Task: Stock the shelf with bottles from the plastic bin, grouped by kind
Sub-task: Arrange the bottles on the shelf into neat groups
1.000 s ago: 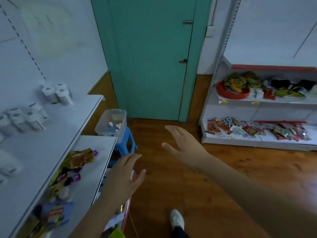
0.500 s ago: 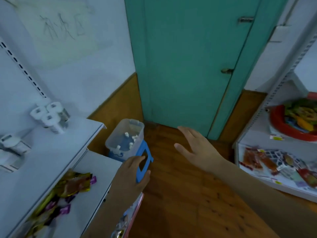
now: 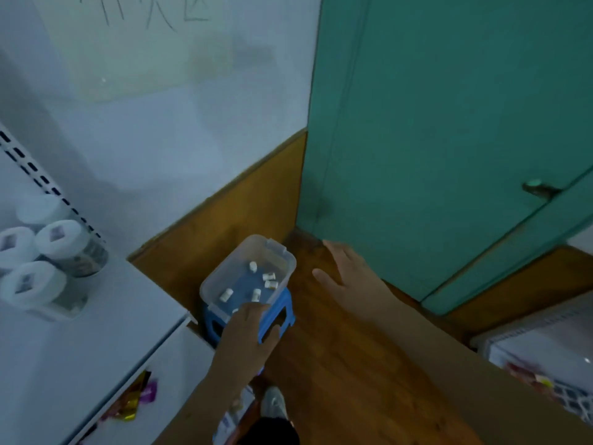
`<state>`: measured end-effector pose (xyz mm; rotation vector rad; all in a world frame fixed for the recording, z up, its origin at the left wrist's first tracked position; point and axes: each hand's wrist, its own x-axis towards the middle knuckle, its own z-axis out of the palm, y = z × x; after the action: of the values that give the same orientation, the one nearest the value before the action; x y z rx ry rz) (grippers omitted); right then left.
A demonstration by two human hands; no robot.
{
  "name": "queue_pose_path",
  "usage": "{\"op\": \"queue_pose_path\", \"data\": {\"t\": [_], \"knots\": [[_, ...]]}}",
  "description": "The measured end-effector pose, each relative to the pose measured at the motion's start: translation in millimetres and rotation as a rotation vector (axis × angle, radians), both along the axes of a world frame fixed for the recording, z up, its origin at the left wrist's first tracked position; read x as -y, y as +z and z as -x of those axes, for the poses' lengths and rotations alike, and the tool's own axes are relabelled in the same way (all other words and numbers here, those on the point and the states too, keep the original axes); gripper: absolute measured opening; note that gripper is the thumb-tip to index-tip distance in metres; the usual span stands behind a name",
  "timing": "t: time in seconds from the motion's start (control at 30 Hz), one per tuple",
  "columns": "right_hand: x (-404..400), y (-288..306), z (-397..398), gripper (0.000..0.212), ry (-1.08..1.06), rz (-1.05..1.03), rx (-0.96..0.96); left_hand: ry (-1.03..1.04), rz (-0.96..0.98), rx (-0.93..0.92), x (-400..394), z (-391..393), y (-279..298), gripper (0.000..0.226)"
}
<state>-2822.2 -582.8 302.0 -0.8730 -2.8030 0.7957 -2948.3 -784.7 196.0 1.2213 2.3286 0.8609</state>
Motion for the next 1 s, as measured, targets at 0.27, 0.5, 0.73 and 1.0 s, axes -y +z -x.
{"op": "queue_pose_path", "data": {"t": [0.27,0.5,0.73,1.0], "knots": [[-72,-37,115,0.065,0.140,0.078,0.099,0.225,0.078,0.170,-65,58,-36,0.050],[-117,-102,196,0.055,0.355,0.175,0.273,0.481,0.201,0.292,-76,84,-81,0.069],[-163,-213,277,0.055,0.545,0.280,0.468,0.766,0.243,0.431,-101,103,-138,0.079],[-174,-371,336,0.055,0.714,0.161,0.730,0.902,0.384,0.520,-144,149,-233,0.048]]}}
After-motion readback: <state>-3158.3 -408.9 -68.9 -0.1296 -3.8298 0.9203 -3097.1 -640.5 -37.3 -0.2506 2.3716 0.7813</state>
